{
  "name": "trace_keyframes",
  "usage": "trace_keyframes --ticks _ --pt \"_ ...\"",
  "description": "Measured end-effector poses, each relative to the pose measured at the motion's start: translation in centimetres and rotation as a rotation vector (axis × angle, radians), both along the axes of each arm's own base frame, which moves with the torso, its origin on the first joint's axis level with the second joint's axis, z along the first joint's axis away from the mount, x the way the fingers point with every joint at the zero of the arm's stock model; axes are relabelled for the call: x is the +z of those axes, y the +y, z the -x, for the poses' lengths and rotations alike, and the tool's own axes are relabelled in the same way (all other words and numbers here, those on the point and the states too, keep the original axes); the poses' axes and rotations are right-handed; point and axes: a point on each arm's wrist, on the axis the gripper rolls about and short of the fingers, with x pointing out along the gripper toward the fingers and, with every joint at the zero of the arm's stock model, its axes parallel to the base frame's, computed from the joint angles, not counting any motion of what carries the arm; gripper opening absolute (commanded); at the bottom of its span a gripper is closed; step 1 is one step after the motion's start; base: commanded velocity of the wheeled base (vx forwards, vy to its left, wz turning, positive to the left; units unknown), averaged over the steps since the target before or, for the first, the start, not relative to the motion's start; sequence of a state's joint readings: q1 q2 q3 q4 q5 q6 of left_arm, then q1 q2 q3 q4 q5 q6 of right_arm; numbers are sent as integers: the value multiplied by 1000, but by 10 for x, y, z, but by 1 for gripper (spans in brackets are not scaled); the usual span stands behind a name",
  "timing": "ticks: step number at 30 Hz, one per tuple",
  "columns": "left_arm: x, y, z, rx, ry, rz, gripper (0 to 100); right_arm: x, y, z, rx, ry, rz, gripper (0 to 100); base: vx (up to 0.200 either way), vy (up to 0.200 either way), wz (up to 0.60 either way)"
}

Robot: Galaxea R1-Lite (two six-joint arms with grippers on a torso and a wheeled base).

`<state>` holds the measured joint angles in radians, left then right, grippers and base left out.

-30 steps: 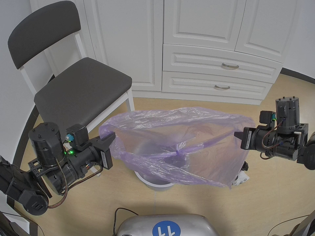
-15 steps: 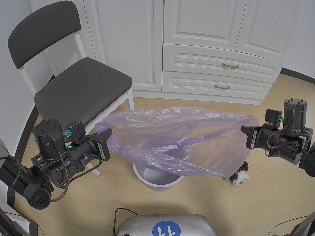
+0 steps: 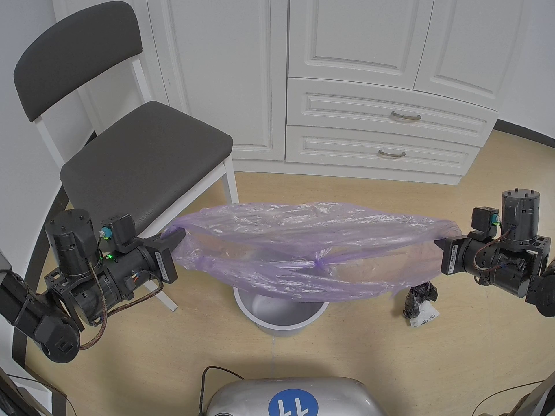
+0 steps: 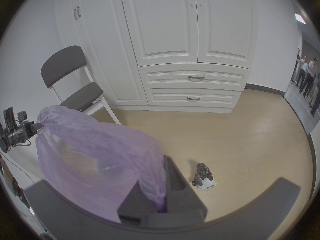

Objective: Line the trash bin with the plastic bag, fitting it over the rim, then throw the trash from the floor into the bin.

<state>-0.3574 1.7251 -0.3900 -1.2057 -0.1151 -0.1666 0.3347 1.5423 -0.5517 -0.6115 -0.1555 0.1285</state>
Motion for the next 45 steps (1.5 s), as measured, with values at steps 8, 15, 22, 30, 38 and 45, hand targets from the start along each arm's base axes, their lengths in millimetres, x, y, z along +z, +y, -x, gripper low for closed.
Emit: trace_keyframes --ticks 8,15,22,30,38,45 --pt "-5 14 -2 9 10 -27 0 -3 -3 0 -9 11 9 0 0 0 0" --pt "-8 20 -2 25 16 -44 0 -6 -6 1 -10 16 36 0 0 0 0" --pt "-10 26 -2 42 17 -66 0 -7 -11 0 -21 19 57 0 0 0 0" --pt "-11 29 -3 54 20 -71 0 -9 -14 1 -26 25 71 0 0 0 0" --pt "-14 24 -4 43 27 -77 0 -7 -10 3 -6 3 65 0 0 0 0" --pt "-10 7 -4 -11 -38 -48 0 -3 13 11 92 -77 36 0 0 0 0"
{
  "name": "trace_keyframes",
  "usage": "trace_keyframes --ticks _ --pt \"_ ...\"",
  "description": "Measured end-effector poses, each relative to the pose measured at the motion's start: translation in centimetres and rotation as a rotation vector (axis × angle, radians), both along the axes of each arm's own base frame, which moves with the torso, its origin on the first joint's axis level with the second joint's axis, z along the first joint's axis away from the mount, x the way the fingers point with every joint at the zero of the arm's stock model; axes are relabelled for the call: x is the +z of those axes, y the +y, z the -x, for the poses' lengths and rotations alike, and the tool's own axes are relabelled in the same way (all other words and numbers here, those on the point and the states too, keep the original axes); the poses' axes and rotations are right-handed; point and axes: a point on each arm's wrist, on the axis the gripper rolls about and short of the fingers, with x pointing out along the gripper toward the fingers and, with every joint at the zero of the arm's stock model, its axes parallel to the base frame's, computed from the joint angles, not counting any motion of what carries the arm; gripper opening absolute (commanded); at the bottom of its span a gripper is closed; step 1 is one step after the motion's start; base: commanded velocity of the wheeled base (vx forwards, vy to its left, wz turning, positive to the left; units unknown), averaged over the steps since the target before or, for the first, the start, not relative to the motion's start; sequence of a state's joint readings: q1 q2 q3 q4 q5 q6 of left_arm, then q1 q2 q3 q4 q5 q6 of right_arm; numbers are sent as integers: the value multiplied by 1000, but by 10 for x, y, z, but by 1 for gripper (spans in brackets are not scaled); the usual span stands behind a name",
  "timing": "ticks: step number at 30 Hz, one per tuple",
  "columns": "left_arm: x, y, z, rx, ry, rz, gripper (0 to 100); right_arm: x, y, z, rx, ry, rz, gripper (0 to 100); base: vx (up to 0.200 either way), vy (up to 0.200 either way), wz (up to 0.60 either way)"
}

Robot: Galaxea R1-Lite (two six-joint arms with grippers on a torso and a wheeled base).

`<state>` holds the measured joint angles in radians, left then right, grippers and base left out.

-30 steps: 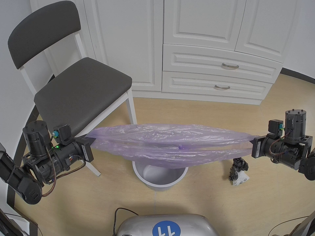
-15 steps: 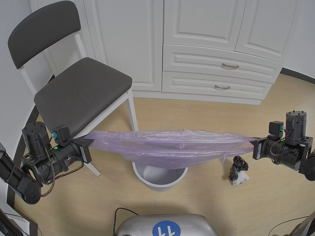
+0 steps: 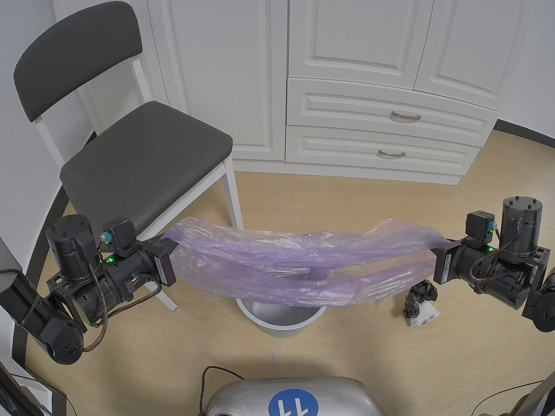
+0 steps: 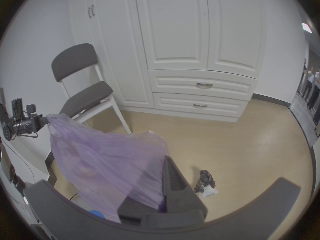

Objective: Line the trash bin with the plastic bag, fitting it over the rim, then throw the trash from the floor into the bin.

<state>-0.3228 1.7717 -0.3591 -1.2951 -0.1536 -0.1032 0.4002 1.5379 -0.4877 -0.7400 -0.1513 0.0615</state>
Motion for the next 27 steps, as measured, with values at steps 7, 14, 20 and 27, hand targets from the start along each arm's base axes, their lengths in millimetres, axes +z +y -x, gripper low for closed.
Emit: trace_keyframes --ticks 7,14,20,27 --pt "-3 -28 -5 -33 -112 70 0 1 15 9 74 -56 -27 0 0 0 0" --pt "-13 -68 -3 -73 -46 160 0 4 31 13 131 -118 -86 0 0 0 0" --pt "-14 -90 6 -125 -15 206 0 5 50 16 188 -211 -166 0 0 0 0" --pt "-14 -101 12 -141 -13 220 0 -18 72 18 252 -150 -158 0 0 0 0"
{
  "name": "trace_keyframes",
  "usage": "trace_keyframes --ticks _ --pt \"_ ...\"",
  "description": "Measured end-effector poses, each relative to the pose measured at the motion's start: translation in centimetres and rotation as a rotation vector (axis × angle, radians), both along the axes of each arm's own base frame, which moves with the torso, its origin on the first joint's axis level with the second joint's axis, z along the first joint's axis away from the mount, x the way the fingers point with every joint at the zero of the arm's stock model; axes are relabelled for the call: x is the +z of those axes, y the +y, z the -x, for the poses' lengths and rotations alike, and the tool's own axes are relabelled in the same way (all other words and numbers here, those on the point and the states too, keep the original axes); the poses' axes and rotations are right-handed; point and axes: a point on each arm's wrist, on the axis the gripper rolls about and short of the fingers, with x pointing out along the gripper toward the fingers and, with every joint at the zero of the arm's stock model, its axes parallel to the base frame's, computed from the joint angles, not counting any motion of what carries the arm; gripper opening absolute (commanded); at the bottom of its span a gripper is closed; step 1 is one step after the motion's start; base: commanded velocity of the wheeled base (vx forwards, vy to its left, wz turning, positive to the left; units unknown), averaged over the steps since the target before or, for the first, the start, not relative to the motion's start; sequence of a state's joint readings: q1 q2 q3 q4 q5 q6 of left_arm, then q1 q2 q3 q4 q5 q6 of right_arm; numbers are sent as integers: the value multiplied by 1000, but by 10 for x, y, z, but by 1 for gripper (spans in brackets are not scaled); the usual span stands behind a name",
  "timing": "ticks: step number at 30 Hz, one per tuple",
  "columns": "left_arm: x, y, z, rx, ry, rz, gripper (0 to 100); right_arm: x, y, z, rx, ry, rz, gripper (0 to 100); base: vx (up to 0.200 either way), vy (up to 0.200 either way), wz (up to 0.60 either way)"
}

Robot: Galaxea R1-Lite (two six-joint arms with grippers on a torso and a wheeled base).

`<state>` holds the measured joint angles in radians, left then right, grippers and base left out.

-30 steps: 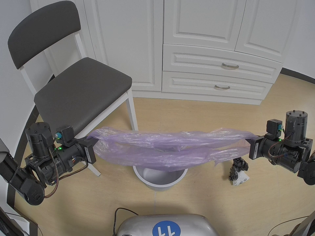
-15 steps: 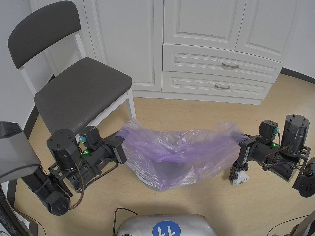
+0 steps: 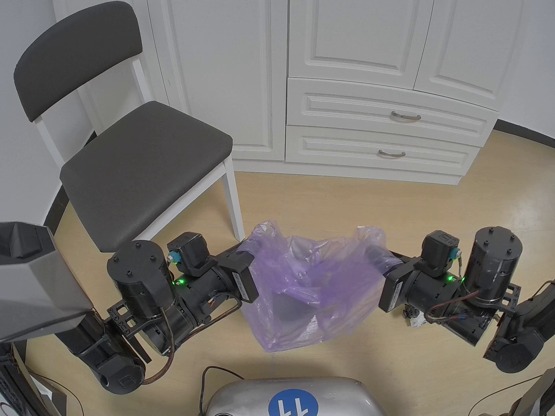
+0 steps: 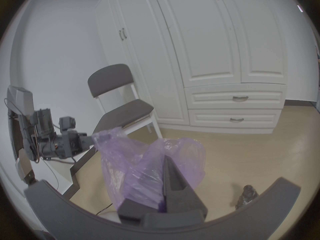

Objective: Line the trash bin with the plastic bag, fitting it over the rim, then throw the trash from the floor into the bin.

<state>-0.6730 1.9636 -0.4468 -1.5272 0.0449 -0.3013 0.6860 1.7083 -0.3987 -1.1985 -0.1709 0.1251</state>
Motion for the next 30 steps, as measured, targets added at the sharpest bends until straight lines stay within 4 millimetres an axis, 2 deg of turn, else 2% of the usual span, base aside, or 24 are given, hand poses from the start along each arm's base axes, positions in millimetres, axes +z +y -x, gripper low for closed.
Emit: trace_keyframes --ticks 9,18,30 --pt "-2 -9 5 -28 8 1 0 -26 27 -12 32 -58 -71 0 0 0 0" --pt "-9 -16 6 -48 26 -9 0 -84 45 -27 29 82 -33 0 0 0 0" --pt "-20 -25 5 -67 49 -27 0 -110 53 -40 21 161 -65 0 0 0 0"
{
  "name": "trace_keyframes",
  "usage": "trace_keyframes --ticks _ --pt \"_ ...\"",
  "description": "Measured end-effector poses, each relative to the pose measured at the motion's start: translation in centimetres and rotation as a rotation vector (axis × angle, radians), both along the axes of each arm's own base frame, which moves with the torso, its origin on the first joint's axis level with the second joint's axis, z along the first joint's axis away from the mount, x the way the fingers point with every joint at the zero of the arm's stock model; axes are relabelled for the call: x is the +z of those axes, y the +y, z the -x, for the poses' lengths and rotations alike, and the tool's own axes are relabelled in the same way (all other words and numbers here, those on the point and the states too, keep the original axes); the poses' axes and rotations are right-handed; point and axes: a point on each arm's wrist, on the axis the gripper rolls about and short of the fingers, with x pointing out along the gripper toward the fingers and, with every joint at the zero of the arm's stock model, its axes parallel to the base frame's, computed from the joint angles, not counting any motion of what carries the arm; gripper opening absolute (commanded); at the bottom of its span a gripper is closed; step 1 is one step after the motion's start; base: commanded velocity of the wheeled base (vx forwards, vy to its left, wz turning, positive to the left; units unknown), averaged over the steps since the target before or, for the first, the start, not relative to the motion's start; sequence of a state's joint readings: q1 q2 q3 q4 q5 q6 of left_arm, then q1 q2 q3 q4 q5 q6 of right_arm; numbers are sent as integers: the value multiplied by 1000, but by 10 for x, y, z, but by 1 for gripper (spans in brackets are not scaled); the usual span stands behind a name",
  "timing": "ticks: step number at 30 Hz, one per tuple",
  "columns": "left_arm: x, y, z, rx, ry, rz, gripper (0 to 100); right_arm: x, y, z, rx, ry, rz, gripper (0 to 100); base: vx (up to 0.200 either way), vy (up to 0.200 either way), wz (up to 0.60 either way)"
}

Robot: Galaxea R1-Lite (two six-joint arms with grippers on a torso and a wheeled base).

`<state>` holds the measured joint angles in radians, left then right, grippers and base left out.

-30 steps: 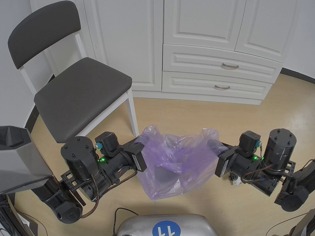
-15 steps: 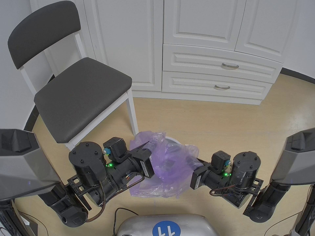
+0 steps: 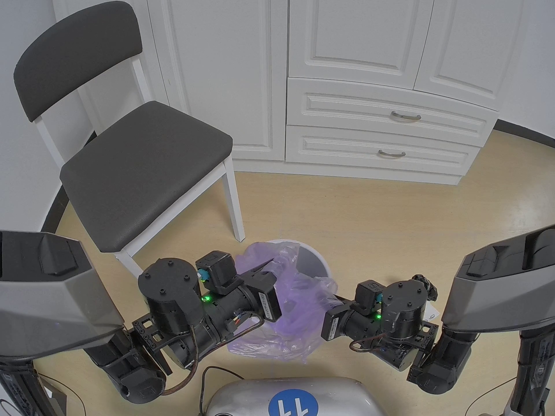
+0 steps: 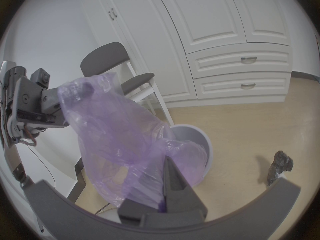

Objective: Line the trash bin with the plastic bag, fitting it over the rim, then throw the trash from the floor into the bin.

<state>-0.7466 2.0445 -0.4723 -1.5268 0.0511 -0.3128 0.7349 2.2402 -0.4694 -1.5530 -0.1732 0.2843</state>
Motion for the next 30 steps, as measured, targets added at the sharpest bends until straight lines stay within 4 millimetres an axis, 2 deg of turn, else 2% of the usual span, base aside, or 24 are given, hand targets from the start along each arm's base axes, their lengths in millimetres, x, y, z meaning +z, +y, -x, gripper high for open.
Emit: trace_keyframes --ticks 16,30 --pt "-25 -20 -10 1 52 -9 0 -27 6 -32 -74 76 -116 0 0 0 0" --pt "-52 -45 -61 96 121 170 0 -35 7 -52 -121 95 -206 0 0 0 0"
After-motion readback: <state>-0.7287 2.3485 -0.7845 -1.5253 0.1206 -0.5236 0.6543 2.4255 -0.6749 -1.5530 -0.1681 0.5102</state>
